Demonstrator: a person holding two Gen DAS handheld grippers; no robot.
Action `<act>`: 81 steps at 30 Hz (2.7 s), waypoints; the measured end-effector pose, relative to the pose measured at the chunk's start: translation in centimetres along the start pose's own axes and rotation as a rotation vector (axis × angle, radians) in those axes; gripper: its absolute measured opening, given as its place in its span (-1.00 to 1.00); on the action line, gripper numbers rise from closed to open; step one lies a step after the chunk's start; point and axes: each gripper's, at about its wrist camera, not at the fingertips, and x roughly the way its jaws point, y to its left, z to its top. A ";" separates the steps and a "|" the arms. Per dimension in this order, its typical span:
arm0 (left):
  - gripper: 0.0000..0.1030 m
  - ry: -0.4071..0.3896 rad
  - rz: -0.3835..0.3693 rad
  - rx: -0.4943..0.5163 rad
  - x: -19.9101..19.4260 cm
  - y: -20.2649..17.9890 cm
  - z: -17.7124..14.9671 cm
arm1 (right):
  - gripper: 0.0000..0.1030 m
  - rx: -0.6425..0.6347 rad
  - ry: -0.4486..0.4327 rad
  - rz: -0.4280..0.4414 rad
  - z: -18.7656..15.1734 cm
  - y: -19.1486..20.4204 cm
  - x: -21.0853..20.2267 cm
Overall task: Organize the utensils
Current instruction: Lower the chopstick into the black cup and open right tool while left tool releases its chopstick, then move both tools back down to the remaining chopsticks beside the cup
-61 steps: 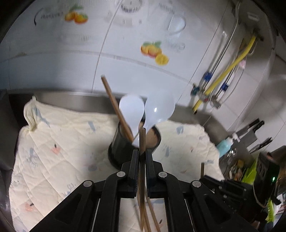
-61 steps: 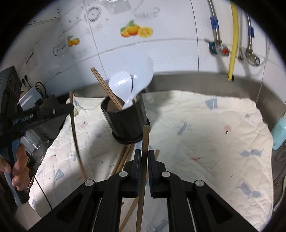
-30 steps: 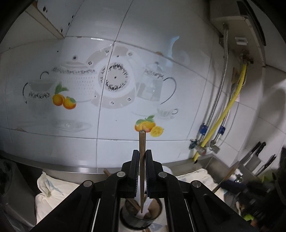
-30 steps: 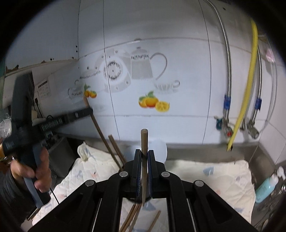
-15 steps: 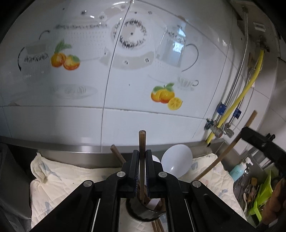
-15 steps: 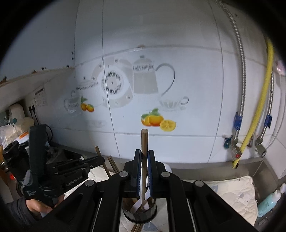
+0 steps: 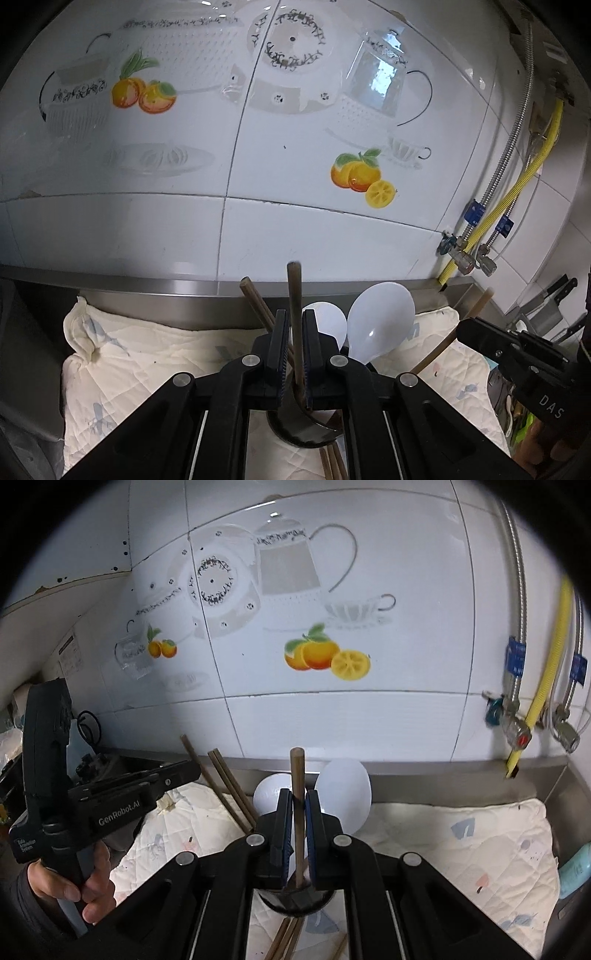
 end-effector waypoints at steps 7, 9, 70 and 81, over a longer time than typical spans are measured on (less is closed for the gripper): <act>-0.83 -0.002 -0.004 0.006 -0.7 -0.7 0.0 | -0.40 -0.010 -0.014 -0.005 0.2 -0.2 -1.0; -0.83 -0.003 -0.003 0.009 -0.9 -0.9 -0.1 | -0.38 -0.009 -0.017 -0.008 0.1 -0.2 -1.2; -0.27 0.324 -0.063 0.059 1.6 -1.9 -14.9 | -0.76 0.176 0.415 -0.092 -16.9 -4.6 7.8; -0.50 0.457 -0.086 0.060 7.0 -2.9 -17.3 | -0.77 0.170 0.400 -0.101 -16.9 -4.6 6.6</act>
